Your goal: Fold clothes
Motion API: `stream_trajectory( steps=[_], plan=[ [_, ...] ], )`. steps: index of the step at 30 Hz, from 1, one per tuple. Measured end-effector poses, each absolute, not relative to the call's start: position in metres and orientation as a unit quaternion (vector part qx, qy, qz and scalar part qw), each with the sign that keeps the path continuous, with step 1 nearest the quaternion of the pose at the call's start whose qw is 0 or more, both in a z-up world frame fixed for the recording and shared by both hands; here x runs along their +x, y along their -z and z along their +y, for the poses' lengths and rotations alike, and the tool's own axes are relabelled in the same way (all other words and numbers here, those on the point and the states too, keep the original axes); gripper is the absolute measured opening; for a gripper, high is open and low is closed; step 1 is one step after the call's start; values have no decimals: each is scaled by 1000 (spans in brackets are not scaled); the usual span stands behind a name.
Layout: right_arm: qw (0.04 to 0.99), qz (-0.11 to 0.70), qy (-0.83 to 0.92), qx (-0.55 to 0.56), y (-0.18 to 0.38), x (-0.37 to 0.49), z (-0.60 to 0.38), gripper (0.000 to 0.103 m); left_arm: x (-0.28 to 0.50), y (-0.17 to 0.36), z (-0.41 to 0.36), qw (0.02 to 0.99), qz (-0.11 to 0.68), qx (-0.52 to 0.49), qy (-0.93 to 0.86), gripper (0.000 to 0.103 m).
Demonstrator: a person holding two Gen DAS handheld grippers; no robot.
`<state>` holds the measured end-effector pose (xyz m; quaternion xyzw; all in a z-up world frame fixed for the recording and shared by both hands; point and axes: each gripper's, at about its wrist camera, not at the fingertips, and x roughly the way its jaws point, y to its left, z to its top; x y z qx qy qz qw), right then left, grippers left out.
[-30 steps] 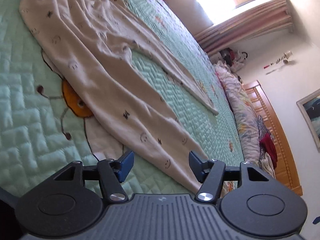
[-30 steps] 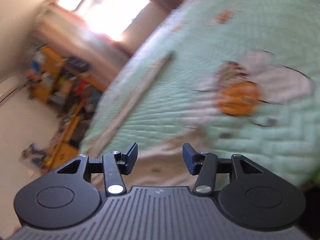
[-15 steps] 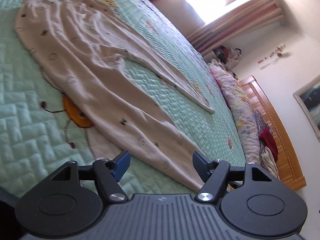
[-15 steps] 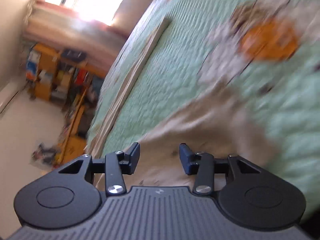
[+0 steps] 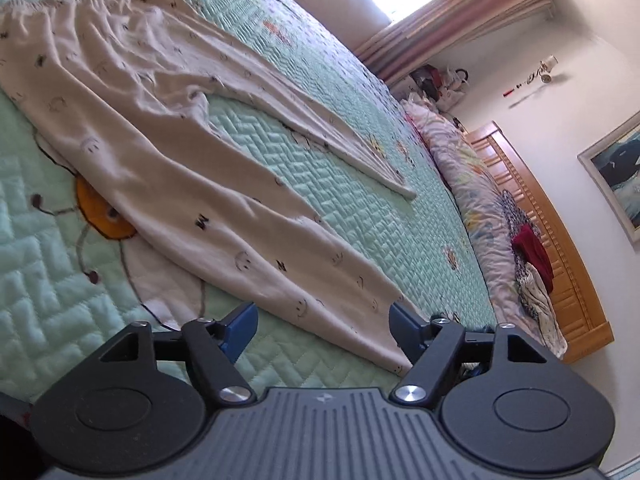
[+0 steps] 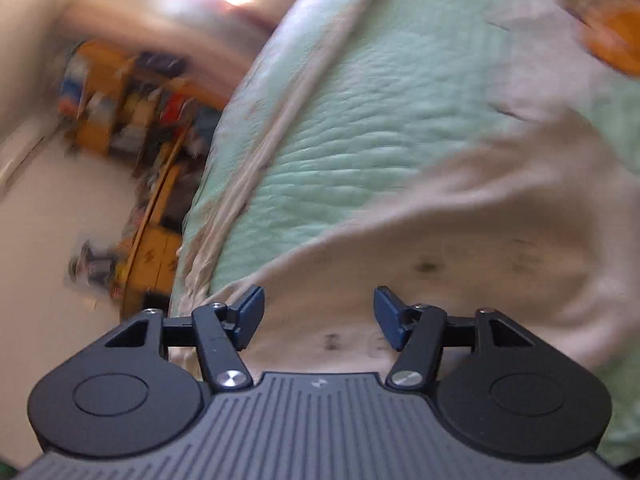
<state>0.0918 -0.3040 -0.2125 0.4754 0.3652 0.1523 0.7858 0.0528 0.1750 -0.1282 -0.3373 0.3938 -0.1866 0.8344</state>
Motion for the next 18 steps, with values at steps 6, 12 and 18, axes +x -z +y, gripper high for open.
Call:
stream_trajectory(
  steps=[6, 12, 18],
  plan=[
    [786, 309, -143, 516, 208, 53, -341, 67, 56, 139, 187, 827, 399, -362, 163, 77],
    [764, 305, -184, 537, 212, 54, -328, 72, 58, 141, 167, 822, 416, -340, 189, 77],
    [763, 316, -190, 531, 212, 55, -311, 72, 56, 140, 175, 825, 409, -347, 179, 78]
  ],
)
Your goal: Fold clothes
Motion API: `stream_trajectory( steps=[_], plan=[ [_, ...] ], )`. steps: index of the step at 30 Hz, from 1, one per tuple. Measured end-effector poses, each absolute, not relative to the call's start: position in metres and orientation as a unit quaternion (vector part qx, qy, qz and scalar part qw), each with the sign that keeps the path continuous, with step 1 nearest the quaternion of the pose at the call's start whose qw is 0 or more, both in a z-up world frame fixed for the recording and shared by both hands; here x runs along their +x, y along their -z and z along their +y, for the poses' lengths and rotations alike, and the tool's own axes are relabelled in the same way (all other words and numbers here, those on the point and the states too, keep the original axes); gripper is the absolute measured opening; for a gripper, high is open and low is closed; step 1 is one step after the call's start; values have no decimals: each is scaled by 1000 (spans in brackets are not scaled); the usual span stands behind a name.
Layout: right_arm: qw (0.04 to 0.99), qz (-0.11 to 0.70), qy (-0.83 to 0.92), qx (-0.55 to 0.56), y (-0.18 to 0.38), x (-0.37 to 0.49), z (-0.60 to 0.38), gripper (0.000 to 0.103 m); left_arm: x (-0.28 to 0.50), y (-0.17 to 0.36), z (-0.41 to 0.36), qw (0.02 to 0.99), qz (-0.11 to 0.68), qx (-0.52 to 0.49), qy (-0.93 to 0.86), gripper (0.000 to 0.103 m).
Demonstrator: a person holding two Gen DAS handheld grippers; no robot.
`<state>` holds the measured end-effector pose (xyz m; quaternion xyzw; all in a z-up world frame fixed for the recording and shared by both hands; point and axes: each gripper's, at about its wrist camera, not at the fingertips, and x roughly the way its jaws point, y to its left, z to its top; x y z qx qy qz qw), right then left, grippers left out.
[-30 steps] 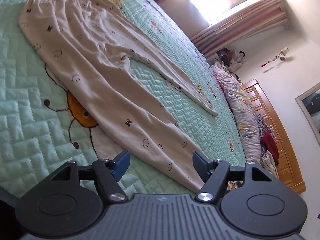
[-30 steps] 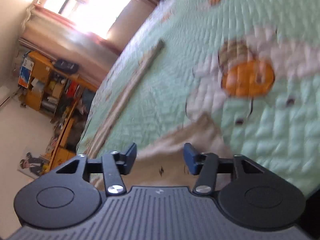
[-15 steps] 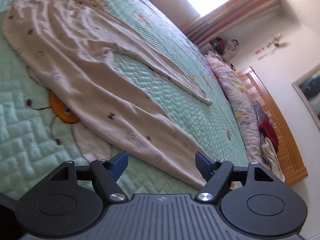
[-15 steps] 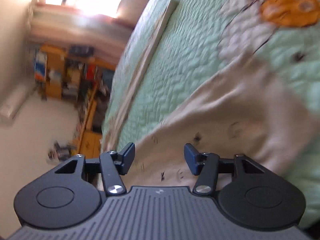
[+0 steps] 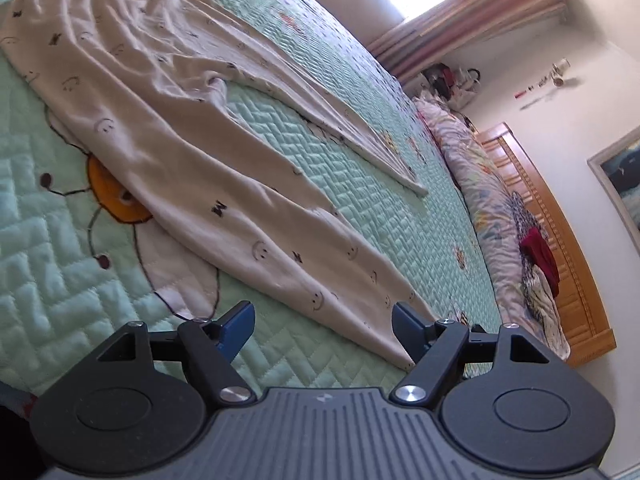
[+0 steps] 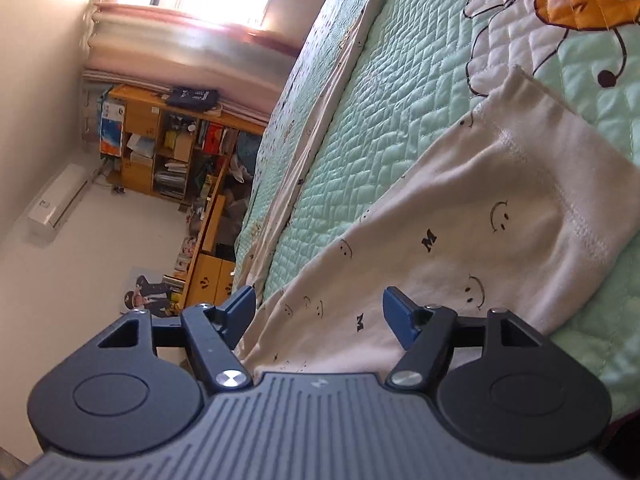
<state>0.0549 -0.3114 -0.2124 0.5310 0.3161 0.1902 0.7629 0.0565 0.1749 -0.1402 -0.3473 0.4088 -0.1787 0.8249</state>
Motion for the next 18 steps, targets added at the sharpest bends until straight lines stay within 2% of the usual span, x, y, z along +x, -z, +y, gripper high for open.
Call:
stream_trajectory(
  steps=[7, 13, 18],
  plan=[
    [757, 305, -184, 548, 215, 53, -317, 72, 57, 143, 172, 823, 412, -347, 182, 78],
    [771, 293, -234, 514, 190, 63, -294, 74, 58, 142, 168, 823, 413, -341, 189, 78],
    [770, 328, -242, 491, 195, 75, -277, 75, 56, 142, 170, 824, 410, -343, 187, 78]
  ],
)
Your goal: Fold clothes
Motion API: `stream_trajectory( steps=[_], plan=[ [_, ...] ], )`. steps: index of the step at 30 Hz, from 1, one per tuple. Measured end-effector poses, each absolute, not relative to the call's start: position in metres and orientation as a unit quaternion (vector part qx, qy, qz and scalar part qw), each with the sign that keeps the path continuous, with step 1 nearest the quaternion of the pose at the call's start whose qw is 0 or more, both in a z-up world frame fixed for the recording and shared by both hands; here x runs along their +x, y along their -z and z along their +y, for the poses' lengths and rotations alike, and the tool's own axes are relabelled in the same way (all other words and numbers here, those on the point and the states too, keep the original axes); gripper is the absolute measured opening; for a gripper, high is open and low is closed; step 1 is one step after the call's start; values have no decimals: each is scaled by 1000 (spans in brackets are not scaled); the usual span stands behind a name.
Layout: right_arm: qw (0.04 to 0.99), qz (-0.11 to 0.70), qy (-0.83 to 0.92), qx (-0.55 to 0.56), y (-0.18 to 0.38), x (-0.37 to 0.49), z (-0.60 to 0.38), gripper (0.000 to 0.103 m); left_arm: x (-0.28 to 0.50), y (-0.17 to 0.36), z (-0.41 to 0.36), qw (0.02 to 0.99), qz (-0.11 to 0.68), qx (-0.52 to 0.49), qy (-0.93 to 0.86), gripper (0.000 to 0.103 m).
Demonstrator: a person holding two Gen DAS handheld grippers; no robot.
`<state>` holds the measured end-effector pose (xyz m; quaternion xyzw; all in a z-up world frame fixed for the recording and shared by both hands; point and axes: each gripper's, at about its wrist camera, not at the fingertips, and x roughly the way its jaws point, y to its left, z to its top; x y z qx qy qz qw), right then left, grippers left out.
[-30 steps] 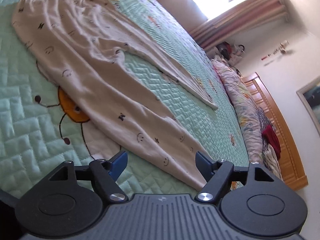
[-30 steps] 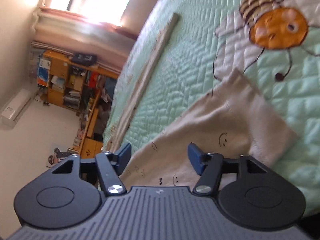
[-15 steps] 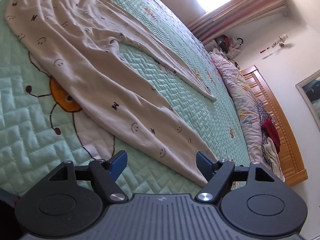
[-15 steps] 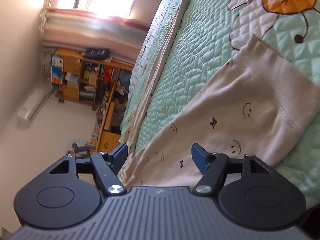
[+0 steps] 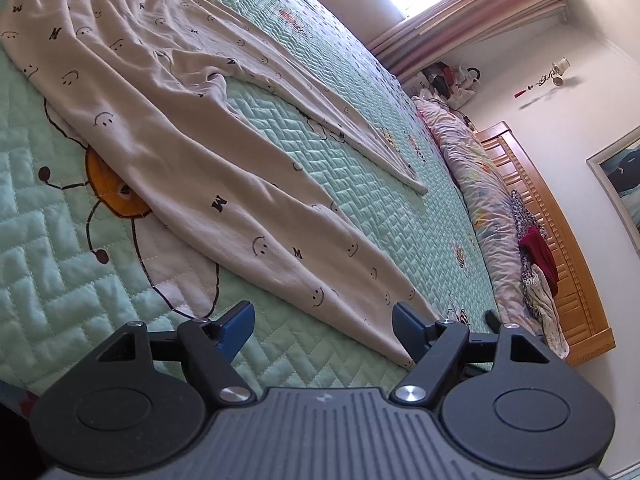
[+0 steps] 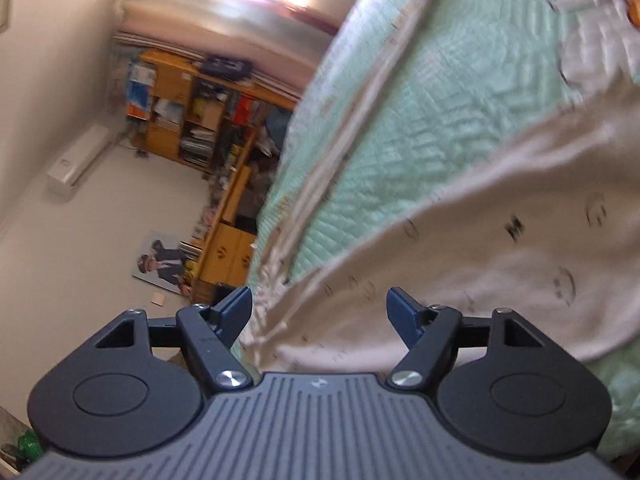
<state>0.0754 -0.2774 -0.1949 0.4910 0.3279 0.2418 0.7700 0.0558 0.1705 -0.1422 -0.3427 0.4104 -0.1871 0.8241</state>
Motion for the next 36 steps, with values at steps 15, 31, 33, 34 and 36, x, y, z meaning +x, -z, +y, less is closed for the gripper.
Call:
stream_trajectory(
  steps=[15, 31, 33, 34, 36],
  plan=[
    [794, 340, -250, 438, 171, 91, -262, 76, 57, 143, 167, 824, 413, -338, 191, 78],
    [788, 350, -200, 466, 207, 74, -284, 74, 57, 148, 178, 824, 409, -344, 185, 79],
    [792, 351, -198, 459, 206, 75, -281, 74, 57, 148, 179, 824, 408, -348, 182, 79],
    [790, 351, -198, 462, 207, 75, -282, 74, 57, 148, 180, 824, 407, -349, 181, 79],
    [786, 350, -199, 470, 209, 75, -285, 74, 57, 147, 181, 826, 406, -349, 180, 79]
  ],
)
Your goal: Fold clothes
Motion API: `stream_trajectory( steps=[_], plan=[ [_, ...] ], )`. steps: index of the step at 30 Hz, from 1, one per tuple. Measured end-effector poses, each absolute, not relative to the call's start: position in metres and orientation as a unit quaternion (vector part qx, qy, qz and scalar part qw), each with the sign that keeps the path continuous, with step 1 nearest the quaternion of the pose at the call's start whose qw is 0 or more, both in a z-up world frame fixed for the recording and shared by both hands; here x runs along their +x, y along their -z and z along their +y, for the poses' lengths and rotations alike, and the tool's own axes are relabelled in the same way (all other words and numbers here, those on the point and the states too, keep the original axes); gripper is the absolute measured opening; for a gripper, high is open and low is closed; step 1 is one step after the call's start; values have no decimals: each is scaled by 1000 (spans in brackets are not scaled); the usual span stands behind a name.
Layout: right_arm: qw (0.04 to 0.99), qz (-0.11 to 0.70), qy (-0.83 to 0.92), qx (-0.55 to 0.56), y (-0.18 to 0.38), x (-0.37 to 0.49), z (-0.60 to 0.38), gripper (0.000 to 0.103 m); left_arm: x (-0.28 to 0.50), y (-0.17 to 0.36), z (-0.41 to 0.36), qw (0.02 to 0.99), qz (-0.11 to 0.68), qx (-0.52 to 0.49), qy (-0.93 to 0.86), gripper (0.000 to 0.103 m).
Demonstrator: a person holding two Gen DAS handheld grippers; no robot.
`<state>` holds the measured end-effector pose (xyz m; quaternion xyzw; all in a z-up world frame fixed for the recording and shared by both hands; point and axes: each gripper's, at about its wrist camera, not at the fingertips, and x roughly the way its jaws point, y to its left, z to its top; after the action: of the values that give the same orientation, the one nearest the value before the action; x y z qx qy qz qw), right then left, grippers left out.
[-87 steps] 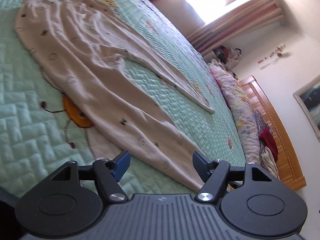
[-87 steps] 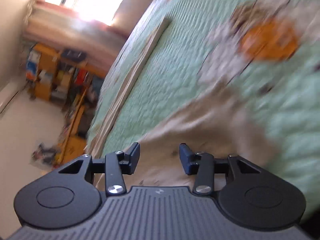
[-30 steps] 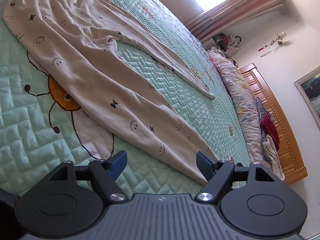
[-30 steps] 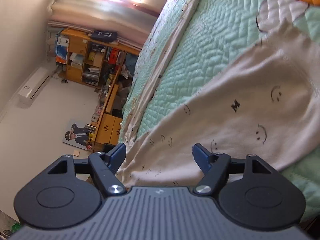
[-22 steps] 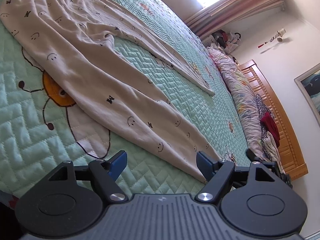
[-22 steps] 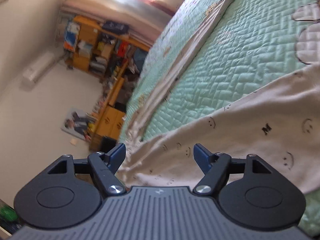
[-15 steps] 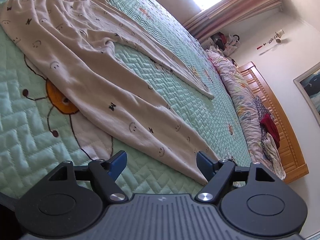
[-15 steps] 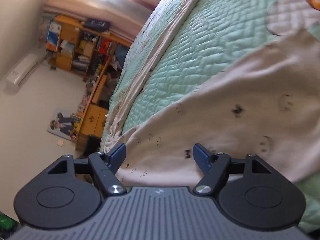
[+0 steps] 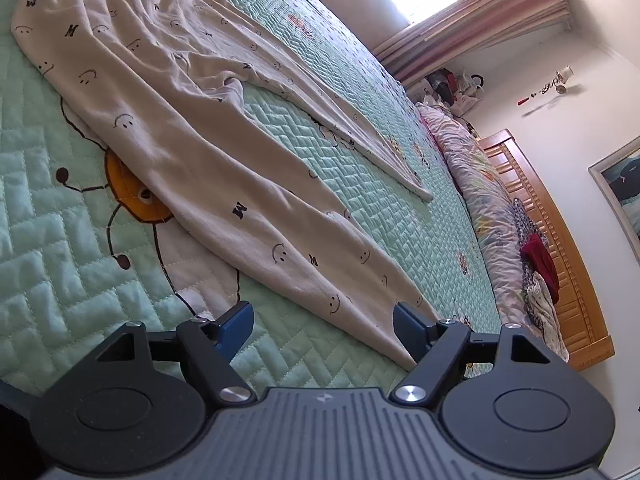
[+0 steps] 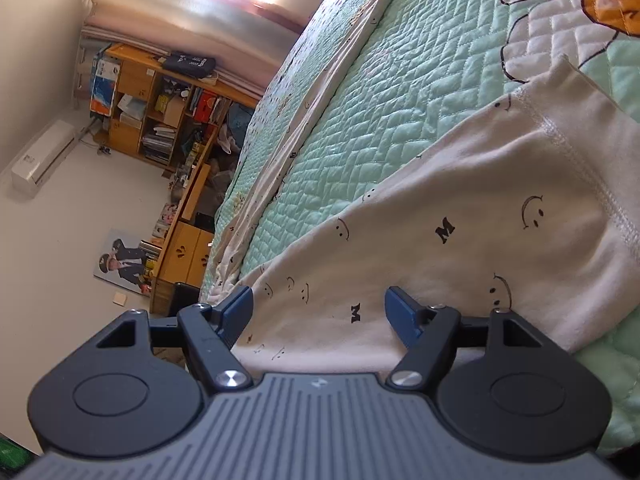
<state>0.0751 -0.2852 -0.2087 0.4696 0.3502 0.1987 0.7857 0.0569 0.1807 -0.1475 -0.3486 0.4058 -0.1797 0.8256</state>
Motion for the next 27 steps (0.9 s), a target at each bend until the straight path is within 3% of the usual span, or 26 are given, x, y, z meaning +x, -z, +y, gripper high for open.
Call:
stream_trajectory(
  steps=[12, 16, 17, 19, 21, 27],
  plan=[
    [829, 315, -226, 403, 160, 79, -279, 75, 62, 141, 174, 833, 400, -333, 187, 79],
    [816, 375, -226, 378, 184, 94, -266, 75, 63, 136, 171, 841, 396, -316, 190, 79],
    [815, 380, -213, 382, 190, 91, -272, 61, 64, 135, 172, 843, 395, -312, 190, 79],
    [813, 389, -186, 391, 201, 84, -286, 43, 68, 131, 174, 849, 390, -301, 190, 80],
    [809, 394, -160, 405, 205, 77, -299, 43, 73, 127, 174, 857, 382, -285, 193, 81],
    [855, 348, -185, 337, 148, 87, -285, 57, 103, 132, 161, 876, 367, -244, 194, 84]
  ],
)
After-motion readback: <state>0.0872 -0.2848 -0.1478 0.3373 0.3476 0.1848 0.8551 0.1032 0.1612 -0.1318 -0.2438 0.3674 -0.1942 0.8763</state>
